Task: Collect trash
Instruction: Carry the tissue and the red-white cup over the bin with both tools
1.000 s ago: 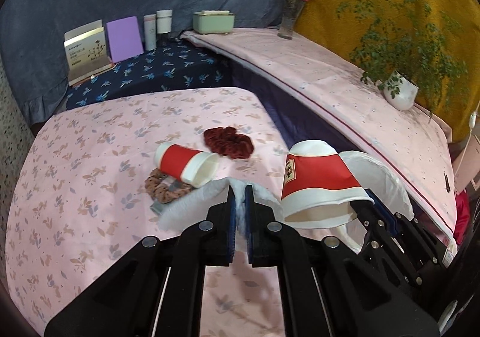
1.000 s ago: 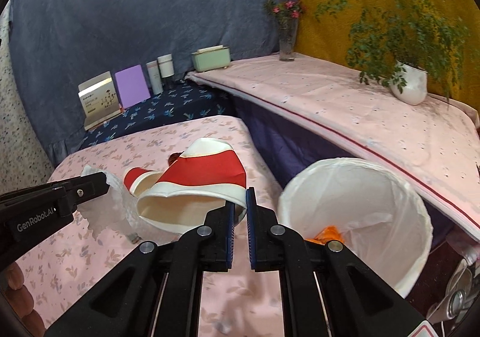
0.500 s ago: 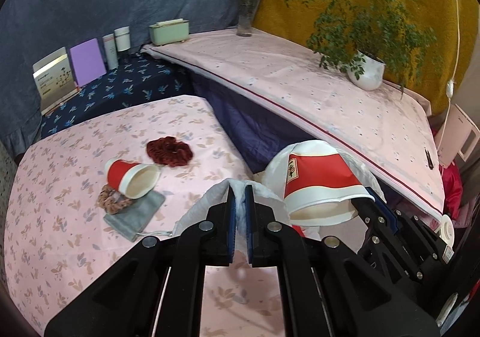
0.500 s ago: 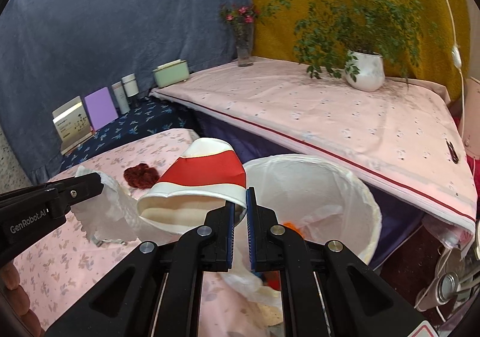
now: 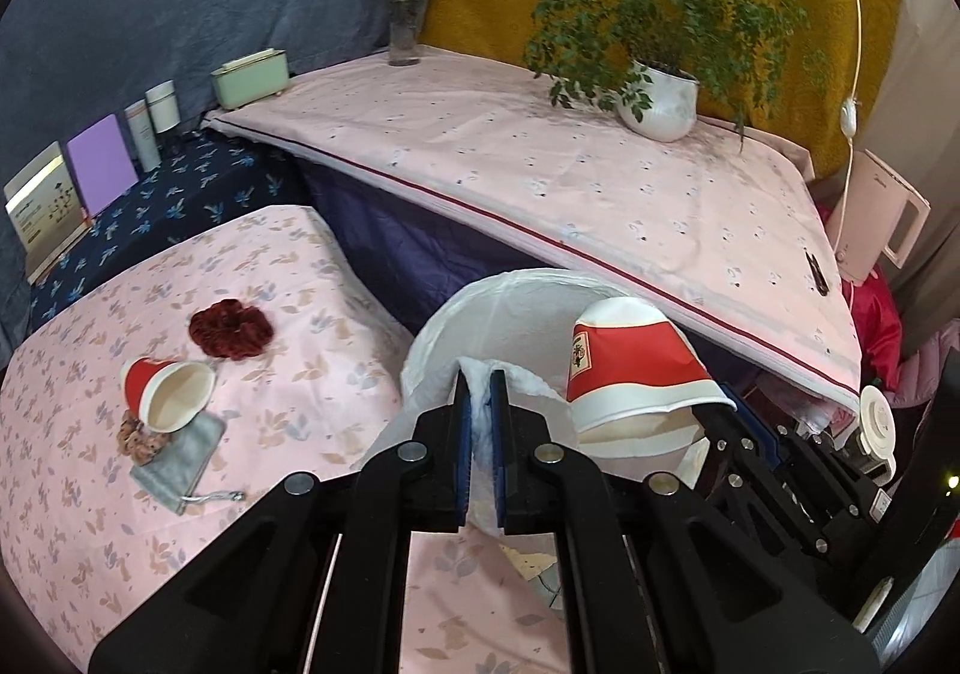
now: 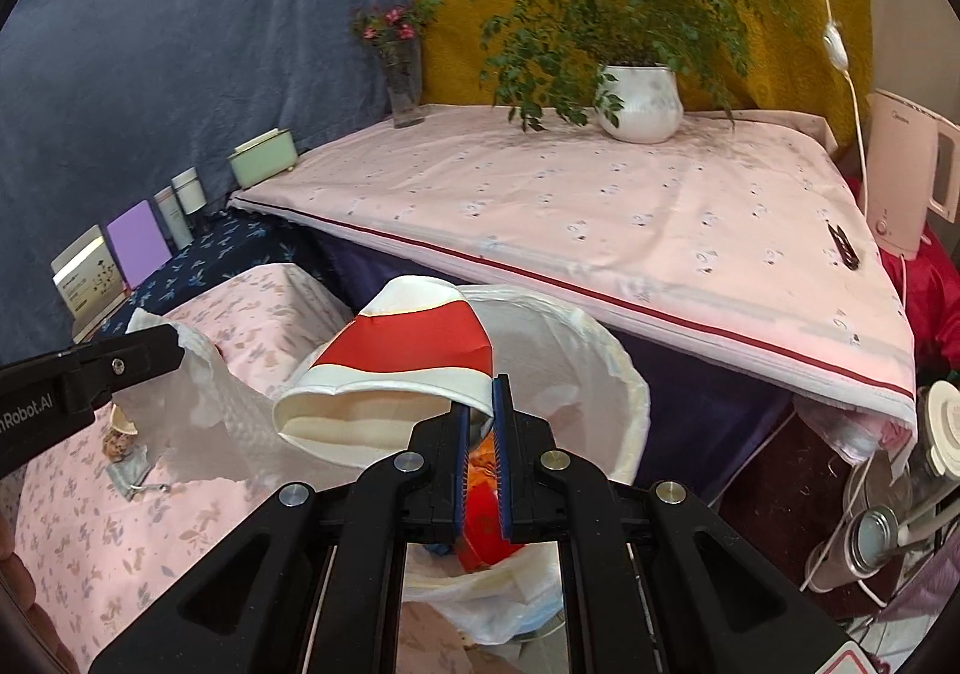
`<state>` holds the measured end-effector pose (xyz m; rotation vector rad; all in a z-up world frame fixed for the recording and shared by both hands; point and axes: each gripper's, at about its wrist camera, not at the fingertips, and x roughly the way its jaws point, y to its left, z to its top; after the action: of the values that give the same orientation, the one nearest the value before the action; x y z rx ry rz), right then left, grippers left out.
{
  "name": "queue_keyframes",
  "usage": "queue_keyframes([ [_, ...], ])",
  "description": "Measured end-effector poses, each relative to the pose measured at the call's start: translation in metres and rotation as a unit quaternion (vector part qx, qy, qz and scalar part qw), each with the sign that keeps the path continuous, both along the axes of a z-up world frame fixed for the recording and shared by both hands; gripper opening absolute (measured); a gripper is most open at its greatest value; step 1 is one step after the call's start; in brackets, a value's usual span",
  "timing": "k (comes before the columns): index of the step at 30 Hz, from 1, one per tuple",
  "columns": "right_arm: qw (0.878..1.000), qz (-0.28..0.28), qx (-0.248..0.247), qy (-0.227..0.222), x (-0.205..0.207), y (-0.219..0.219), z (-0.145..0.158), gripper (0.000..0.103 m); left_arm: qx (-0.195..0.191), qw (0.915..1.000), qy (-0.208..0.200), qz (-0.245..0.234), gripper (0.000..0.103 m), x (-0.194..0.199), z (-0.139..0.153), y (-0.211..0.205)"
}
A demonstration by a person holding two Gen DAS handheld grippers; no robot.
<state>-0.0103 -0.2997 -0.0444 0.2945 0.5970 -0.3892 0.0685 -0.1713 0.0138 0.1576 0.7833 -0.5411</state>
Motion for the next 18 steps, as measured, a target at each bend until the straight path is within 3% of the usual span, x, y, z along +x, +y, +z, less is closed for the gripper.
queue_keyframes([
  [12,0.999,-0.026,0.01,0.016,0.001,-0.021,-0.016,0.007,-0.006,0.9998,0.008,-0.017,0.007,0.012,-0.011,-0.026],
  [13,0.999,-0.025,0.01,0.017,0.002,-0.022,-0.017,0.007,-0.003,0.9999,0.007,-0.014,0.012,0.013,-0.012,-0.026],
  [17,1.0,-0.017,0.004,0.02,0.009,-0.018,-0.019,0.011,-0.002,1.0,-0.002,-0.002,0.046,0.015,-0.012,-0.023],
  [18,1.0,-0.015,0.003,0.021,0.011,-0.016,-0.019,0.011,-0.003,1.0,-0.004,0.001,0.048,0.015,-0.012,-0.021],
])
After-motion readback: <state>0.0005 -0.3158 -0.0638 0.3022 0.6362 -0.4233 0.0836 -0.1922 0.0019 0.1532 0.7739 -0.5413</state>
